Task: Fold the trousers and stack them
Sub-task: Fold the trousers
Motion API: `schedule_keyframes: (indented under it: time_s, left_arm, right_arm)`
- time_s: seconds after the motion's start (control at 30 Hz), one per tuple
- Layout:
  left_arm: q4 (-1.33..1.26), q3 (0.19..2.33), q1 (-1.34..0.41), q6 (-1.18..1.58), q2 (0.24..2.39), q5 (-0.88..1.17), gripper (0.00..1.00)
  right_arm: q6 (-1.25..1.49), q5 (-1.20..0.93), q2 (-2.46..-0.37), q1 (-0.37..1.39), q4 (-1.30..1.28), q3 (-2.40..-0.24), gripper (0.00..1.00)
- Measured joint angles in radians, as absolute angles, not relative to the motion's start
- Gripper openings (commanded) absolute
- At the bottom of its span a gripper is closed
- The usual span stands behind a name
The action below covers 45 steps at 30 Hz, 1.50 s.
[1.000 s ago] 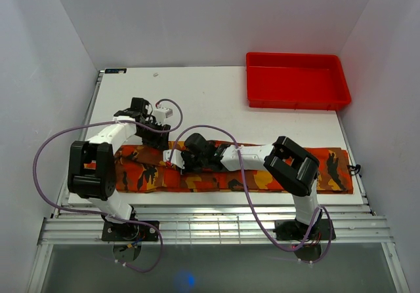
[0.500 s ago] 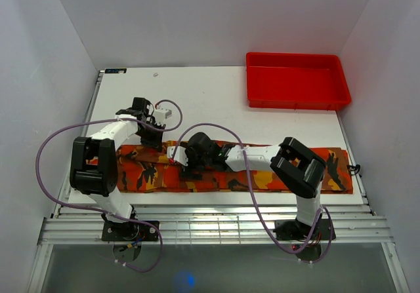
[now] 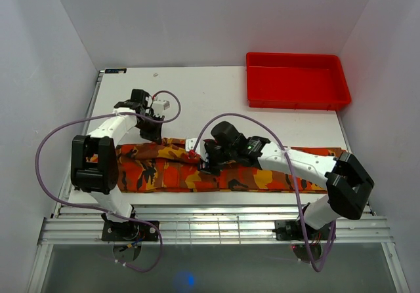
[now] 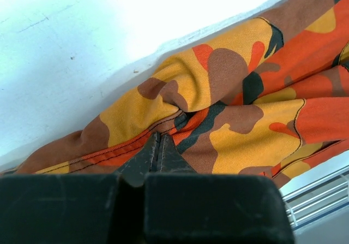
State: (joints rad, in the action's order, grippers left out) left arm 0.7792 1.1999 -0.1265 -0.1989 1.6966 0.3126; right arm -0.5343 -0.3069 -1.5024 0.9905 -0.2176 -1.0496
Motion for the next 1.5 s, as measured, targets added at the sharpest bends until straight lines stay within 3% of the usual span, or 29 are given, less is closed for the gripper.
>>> schedule_keyframes:
  time_s: [0.17, 0.43, 0.6, 0.87, 0.93, 0.97, 1.0, 1.07, 1.17, 1.2, 1.3, 1.5]
  left_arm:
    - [0.801, 1.255, -0.126, -0.174, 1.740, 0.297, 0.00]
    - [0.816, 1.354, -0.115, -0.152, 1.796, 0.284, 0.00]
    - [0.823, 1.438, -0.105, -0.154, 1.864, 0.272, 0.00]
    - [0.783, 1.568, -0.096, -0.169, 2.004, 0.266, 0.00]
    - [0.777, 1.599, -0.096, -0.171, 2.040, 0.265, 0.16]
    - [0.776, 1.615, -0.096, -0.172, 2.058, 0.263, 0.26]
    - [0.772, 1.629, -0.096, -0.174, 2.075, 0.258, 0.51]
    - [0.749, 1.653, -0.092, -0.181, 2.100, 0.233, 0.70]
    - [0.718, 1.675, -0.059, -0.181, 2.101, 0.213, 0.76]
    - [0.711, 1.681, -0.038, -0.184, 2.094, 0.213, 0.76]
    - [0.716, 1.689, 0.048, -0.210, 2.055, 0.244, 0.77]
    - [0.793, 1.588, 0.238, -0.331, 1.821, 0.346, 0.75]
  right_arm:
    - [-0.528, -0.373, -1.596, 0.996, -0.292, -1.055, 0.40]
    - [-0.519, -0.239, -1.761, 0.987, -0.302, -1.051, 0.31]
    - [-0.508, -0.216, -1.777, 0.987, -0.302, -1.067, 0.17]
    - [-0.519, -0.251, -1.782, 0.976, -0.305, -1.070, 0.11]
    - [-0.529, -0.257, -1.782, 0.975, -0.306, -1.070, 0.11]
    - [-0.532, -0.258, -1.783, 0.975, -0.306, -1.071, 0.11]
    - [-0.534, -0.258, -1.783, 0.975, -0.306, -1.071, 0.12]
    - [-0.535, -0.259, -1.783, 0.975, -0.308, -1.071, 0.16]
    - [-0.530, -0.265, -1.779, 0.970, -0.316, -1.074, 0.31]
    - [-0.528, -0.268, -1.776, 0.966, -0.326, -1.076, 0.43]
    - [-0.510, -0.293, -1.760, 0.929, -0.396, -1.088, 0.62]
    - [-0.472, -0.377, -1.657, 0.625, -0.562, -1.185, 0.58]
